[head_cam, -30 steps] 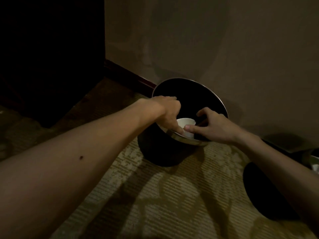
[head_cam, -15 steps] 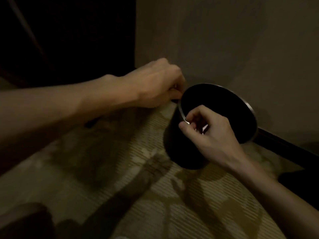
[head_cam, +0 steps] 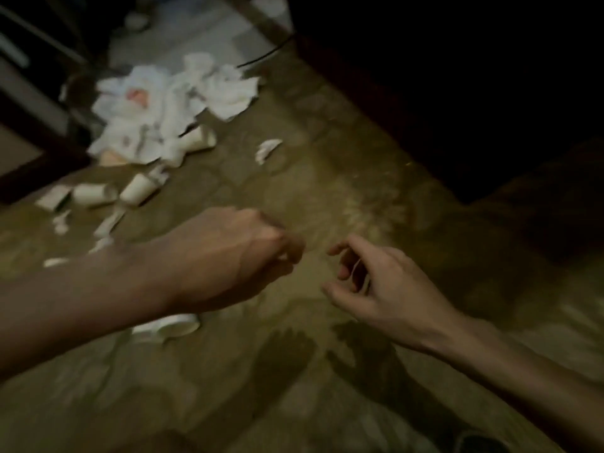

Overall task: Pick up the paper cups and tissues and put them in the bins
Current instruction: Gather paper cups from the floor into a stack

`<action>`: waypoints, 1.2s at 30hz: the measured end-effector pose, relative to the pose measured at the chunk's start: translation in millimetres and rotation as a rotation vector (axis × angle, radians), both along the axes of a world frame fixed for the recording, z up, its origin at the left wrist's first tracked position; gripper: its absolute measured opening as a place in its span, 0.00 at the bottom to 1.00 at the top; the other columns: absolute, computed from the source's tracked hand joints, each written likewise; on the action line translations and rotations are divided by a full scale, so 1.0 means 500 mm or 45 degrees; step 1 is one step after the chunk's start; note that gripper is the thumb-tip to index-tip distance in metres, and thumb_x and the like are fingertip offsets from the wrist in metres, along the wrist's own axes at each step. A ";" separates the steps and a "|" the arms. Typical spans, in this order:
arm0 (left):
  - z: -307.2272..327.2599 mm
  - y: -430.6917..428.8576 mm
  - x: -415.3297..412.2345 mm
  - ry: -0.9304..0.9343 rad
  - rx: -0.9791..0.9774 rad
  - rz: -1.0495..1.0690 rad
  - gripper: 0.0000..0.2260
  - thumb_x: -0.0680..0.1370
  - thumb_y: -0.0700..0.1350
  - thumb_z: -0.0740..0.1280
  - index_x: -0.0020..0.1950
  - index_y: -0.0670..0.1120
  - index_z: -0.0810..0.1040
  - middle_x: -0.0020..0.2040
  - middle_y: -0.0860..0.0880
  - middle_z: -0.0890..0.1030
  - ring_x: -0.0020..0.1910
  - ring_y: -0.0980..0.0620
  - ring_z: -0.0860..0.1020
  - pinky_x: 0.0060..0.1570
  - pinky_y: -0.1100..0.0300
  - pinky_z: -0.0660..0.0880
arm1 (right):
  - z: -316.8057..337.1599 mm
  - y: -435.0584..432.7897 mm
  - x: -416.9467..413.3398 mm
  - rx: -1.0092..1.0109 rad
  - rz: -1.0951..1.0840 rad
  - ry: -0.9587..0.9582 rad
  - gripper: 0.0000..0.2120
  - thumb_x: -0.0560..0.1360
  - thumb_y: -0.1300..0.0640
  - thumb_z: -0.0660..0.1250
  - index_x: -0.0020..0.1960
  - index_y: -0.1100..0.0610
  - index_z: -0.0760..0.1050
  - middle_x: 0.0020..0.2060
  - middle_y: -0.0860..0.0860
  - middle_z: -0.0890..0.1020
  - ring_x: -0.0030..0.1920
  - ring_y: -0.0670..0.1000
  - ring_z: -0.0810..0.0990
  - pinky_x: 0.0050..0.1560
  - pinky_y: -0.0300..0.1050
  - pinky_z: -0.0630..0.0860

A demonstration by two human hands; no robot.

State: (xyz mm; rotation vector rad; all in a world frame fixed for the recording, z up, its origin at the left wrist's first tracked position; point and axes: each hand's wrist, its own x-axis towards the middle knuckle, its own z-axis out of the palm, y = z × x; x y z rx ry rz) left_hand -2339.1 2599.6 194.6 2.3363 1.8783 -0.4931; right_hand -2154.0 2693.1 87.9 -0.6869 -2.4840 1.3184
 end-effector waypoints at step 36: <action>-0.516 -0.478 -0.312 -1.445 0.815 2.027 0.04 0.79 0.48 0.68 0.47 0.50 0.81 0.39 0.53 0.81 0.35 0.55 0.79 0.39 0.54 0.79 | -0.309 -0.349 -0.615 -0.517 0.007 -0.652 0.40 0.64 0.31 0.73 0.65 0.55 0.71 0.53 0.49 0.80 0.48 0.47 0.81 0.43 0.44 0.79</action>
